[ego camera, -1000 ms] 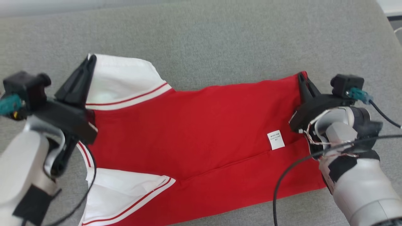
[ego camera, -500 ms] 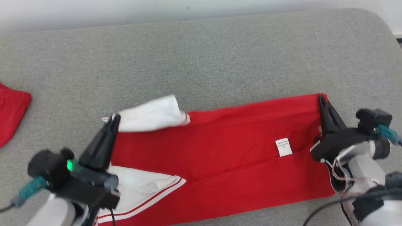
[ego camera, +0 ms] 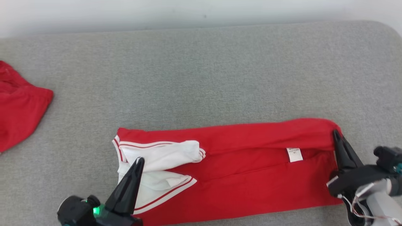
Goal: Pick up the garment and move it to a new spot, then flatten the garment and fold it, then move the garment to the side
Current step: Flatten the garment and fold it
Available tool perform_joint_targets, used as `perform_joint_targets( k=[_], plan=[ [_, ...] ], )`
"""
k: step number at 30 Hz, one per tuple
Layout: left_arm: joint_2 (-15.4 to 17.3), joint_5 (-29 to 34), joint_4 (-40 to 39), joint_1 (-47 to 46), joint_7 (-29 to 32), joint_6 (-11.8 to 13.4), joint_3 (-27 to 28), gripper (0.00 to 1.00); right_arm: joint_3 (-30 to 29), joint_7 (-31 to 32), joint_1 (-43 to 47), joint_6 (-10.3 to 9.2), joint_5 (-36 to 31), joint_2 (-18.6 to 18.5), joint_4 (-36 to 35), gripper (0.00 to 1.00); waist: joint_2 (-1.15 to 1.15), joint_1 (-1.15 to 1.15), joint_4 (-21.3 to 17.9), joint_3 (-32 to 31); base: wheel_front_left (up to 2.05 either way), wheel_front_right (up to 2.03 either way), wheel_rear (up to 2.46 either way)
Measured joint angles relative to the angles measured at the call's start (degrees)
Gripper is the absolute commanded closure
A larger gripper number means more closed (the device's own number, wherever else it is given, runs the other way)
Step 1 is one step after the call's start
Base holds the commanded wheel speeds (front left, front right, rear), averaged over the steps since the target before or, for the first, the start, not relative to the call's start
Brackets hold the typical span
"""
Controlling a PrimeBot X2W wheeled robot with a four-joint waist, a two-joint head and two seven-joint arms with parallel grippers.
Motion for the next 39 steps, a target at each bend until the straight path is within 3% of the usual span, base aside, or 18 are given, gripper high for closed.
perform_joint_targets(
  k=[11, 12, 13, 14, 15, 28, 39],
  plan=[
    [-5.8, 4.3, 4.7, 6.5, 0.0, -4.4, 5.9, 1.00, -1.5, 1.5, 6.1, 0.00, 1.5, -1.2, -2.6, 1.00, 0.00, 0.00, 1.4, -2.2, 0.00, 0.00, 0.00],
    [-6.1, 4.5, 5.8, 6.8, 0.0, -4.8, 6.1, 1.00, -1.5, 1.6, 6.4, 0.00, 1.5, -1.2, -2.6, 0.94, 0.00, 0.00, 1.4, -2.3, 0.00, 0.00, 0.00],
    [-6.6, 4.6, 6.6, 7.2, 0.0, -5.1, 6.8, 0.57, -1.6, 1.8, 6.7, 0.00, 1.5, -1.1, -2.5, 0.53, 0.00, 0.00, 1.4, -2.5, 0.00, 0.00, 0.00],
    [-7.2, 4.8, 7.6, 7.4, 0.0, -5.0, 7.3, 0.13, -1.8, 2.0, 6.7, 0.00, 1.3, -1.1, -2.3, 0.00, 0.00, 0.00, 1.5, -2.6, 0.00, 0.00, 0.00],
    [-7.5, 5.7, 8.1, 7.4, 0.0, -5.1, 7.5, 0.00, -1.9, 2.0, 6.7, 0.00, 1.0, -1.0, -2.3, 0.00, 0.00, 0.01, 1.5, -2.8, 0.00, 0.00, 0.00],
    [-13.0, 10.2, 7.5, 10.0, 0.0, -6.2, 15.8, 0.00, -7.3, 1.7, 9.5, 0.00, -2.0, -0.2, -5.2, 0.00, 0.01, 0.01, 2.8, -5.1, 0.00, 0.00, 0.00],
    [-15.3, 16.9, 4.4, 10.7, 0.0, -4.6, 20.0, 0.00, -11.6, 8.5, 6.4, 0.00, -7.9, 3.1, 3.5, 0.00, 0.01, 0.01, 4.5, -6.1, 0.00, 0.00, 0.00]
  ],
)
